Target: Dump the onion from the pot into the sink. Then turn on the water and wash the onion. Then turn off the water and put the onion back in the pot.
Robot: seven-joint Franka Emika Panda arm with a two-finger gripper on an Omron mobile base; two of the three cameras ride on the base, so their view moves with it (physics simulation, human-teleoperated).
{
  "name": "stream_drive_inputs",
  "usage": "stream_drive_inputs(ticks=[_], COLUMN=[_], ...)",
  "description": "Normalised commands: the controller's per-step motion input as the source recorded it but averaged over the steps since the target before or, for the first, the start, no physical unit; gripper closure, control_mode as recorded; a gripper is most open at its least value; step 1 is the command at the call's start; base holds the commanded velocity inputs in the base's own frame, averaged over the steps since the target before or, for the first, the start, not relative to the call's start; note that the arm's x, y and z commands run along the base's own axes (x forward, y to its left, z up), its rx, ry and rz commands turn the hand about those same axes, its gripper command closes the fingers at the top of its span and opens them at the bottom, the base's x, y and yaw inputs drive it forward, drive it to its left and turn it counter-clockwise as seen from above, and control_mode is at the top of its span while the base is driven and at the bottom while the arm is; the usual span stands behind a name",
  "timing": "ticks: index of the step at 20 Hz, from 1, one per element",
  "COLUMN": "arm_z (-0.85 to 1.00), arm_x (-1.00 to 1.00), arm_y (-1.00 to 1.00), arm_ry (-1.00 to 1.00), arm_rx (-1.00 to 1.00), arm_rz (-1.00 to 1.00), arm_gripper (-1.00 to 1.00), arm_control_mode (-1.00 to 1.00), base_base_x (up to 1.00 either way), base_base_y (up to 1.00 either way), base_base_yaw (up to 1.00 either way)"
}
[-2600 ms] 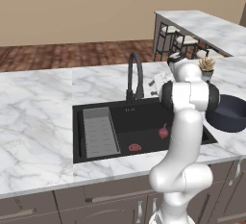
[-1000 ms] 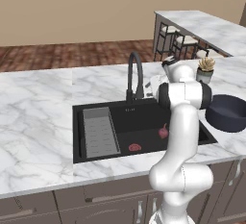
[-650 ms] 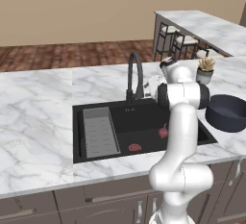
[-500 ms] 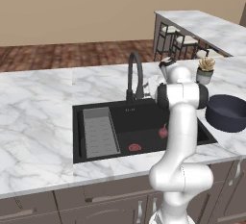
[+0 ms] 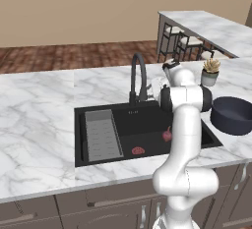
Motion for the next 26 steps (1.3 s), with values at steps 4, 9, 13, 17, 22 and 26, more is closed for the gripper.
stream_drive_inputs(ticks=[4,9,13,17,22,26], arm_z=[-0.09,-0.08,-0.03,-0.04,-0.04,-0.04], arm_x=[0.03,0.15,0.15,0.17,0.23,0.23], arm_y=[0.00,0.06,0.11,0.03,0.00,0.00], arm_ry=[0.00,0.00,0.01,0.01,0.01,0.00], arm_rx=[0.00,0.00,0.00,0.00,0.00,0.01], arm_rz=[0.00,0.00,0.00,0.00,0.00,0.00], arm_gripper=[-1.00,-1.00,-1.00,-1.00,-1.00,-1.00], arm_control_mode=[-1.00,-1.00,-1.00,-1.00,-1.00,-1.00], base_base_x=[0.00,0.00,0.00,0.00,0.00,0.00], base_base_y=[0.00,0.00,0.00,0.00,0.00,0.00], base_base_yaw=[0.00,0.00,0.00,0.00,0.00,0.00])
